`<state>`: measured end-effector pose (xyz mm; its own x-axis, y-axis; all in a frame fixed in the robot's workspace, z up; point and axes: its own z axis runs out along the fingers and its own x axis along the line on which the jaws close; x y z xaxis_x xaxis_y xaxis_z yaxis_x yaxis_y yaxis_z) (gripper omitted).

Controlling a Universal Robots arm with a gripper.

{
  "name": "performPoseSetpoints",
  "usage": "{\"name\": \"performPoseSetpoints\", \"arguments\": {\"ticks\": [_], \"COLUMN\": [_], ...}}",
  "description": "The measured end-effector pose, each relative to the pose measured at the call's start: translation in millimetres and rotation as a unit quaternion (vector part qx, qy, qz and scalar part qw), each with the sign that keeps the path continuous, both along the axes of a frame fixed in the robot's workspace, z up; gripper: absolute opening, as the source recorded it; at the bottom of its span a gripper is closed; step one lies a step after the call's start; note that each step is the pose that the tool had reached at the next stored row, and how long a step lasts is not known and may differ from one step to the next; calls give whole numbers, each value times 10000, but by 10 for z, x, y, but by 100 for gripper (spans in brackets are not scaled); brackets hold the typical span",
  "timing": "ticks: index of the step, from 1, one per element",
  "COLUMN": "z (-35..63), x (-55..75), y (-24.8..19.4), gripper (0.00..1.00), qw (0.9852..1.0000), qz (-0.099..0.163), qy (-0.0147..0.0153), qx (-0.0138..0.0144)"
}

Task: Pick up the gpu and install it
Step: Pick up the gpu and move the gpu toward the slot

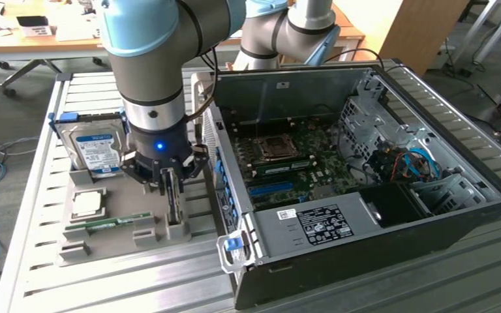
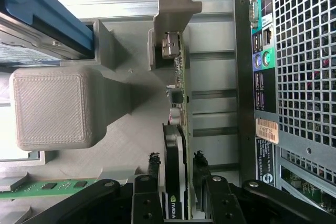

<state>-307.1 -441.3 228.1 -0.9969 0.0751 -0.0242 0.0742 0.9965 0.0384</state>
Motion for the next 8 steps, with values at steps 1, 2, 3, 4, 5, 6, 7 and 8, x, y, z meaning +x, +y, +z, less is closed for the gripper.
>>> {"name": "performPoseSetpoints", "arguments": {"ticks": [1,2,3,4,5,6,7,8], "z": [3,8,14,20,28,36,43,45], "x": [0,0,-1,0,0,0,0,0], "y": [0,0,0,0,0,0,0,0], "gripper": [39,39,39,39,39,39,39,39], "qw": [10000,10000,10000,10000,10000,10000,10000,10000], "qz": [0,0,0,0,0,0,0,0], "qy": [0,0,1,0,0,0,0,-1], "qx": [0,0,-1,0,0,0,0,1]}}
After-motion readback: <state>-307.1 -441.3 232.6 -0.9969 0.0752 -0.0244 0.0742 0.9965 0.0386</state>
